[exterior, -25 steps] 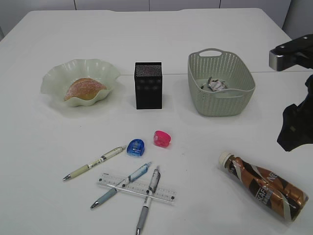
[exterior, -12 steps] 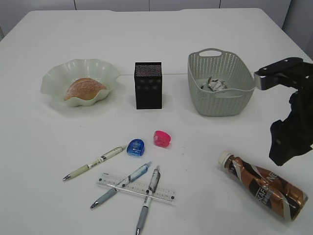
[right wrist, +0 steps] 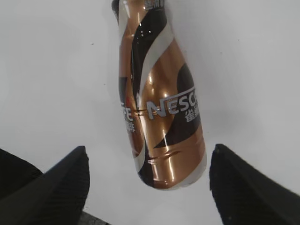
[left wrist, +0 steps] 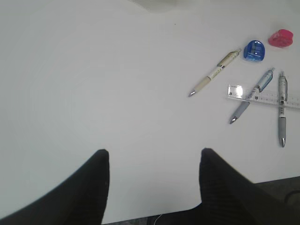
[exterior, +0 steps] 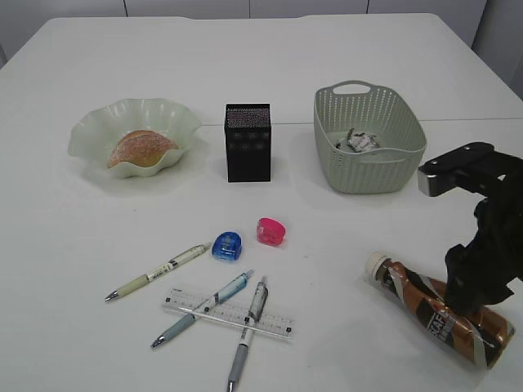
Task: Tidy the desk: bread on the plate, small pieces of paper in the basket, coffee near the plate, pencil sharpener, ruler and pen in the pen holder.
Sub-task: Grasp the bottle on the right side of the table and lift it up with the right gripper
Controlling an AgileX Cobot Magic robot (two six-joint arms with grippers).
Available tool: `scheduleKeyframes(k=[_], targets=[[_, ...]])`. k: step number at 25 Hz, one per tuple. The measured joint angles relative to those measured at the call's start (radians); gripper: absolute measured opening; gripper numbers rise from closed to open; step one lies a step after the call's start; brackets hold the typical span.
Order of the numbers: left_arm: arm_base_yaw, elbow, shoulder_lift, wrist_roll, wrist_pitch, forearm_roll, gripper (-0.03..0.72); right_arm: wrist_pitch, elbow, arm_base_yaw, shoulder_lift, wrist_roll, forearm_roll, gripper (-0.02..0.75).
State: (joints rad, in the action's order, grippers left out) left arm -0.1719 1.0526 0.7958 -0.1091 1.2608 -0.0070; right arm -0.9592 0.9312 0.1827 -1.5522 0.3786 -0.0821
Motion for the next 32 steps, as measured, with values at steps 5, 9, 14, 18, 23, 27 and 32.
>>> scheduleKeyframes(k=[5,9,14,18,23,27,32], targets=[[0.000,0.000,0.000,0.000,0.000,0.000,0.442,0.073,-0.019,0.000,-0.002,0.032,0.017,0.587],[0.000,0.000,0.000,0.000,0.000,0.000,0.442,0.084,-0.023,0.000,-0.024,0.036,0.026,0.587],[0.000,0.000,0.000,0.000,0.000,0.000,0.442,0.086,-0.025,0.000,-0.051,0.036,0.027,0.587],[0.000,0.000,0.000,0.000,0.000,0.000,0.442,0.086,-0.025,0.007,-0.078,0.038,0.028,0.587],[0.000,0.000,0.000,0.000,0.000,0.000,0.442,0.085,-0.025,0.025,-0.091,0.038,0.043,0.587],[0.000,0.000,0.000,0.000,0.000,0.000,0.442,0.083,-0.027,0.029,-0.113,0.038,0.055,0.587],[0.000,0.000,0.000,0.000,0.000,0.000,0.442,0.079,-0.027,0.029,-0.132,0.038,0.064,0.587]])
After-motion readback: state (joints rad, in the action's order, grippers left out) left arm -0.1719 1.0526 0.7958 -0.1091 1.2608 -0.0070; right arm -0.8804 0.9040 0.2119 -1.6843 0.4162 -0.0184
